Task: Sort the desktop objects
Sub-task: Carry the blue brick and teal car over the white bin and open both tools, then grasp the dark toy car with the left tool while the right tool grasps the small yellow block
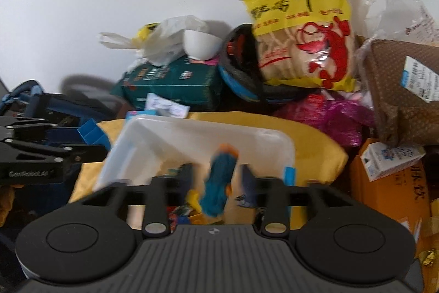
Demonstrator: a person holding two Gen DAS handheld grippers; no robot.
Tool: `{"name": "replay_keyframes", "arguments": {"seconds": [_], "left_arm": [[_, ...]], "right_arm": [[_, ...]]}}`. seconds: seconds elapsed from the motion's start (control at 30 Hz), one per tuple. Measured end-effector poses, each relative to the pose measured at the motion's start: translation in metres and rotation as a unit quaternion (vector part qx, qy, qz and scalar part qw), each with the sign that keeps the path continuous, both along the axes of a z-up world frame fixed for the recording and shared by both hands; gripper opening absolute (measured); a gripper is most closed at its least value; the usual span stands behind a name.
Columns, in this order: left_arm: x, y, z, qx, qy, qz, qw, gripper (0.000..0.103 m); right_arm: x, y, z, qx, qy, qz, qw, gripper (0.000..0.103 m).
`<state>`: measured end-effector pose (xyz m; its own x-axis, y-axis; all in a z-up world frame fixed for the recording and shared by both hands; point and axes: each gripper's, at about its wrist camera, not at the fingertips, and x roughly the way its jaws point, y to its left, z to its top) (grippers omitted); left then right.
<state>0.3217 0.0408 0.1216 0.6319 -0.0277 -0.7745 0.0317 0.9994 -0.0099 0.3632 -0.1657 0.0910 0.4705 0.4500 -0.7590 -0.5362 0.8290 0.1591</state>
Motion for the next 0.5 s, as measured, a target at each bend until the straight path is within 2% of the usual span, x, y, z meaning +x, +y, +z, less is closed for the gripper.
{"name": "replay_keyframes", "arguments": {"seconds": [0.13, 0.3, 0.4, 0.5], "left_arm": [[-0.026, 0.005, -0.017, -0.013, -0.016, -0.009, 0.9997, 0.068], [-0.104, -0.007, -0.057, -0.037, -0.045, -0.049, 0.9971, 0.068], [-0.149, -0.029, -0.097, -0.052, -0.021, -0.069, 0.9961, 0.068], [-0.18, -0.056, -0.141, -0.073, 0.025, -0.087, 0.9932, 0.068]], "right_arm": [[-0.013, -0.009, -0.014, 0.013, 0.006, 0.001, 1.0, 0.058], [-0.068, -0.035, -0.043, 0.039, 0.0, 0.027, 0.999, 0.058], [-0.112, -0.05, -0.075, 0.021, -0.007, 0.042, 0.999, 0.058], [-0.147, -0.072, -0.115, 0.009, 0.015, 0.024, 1.0, 0.058]]}}
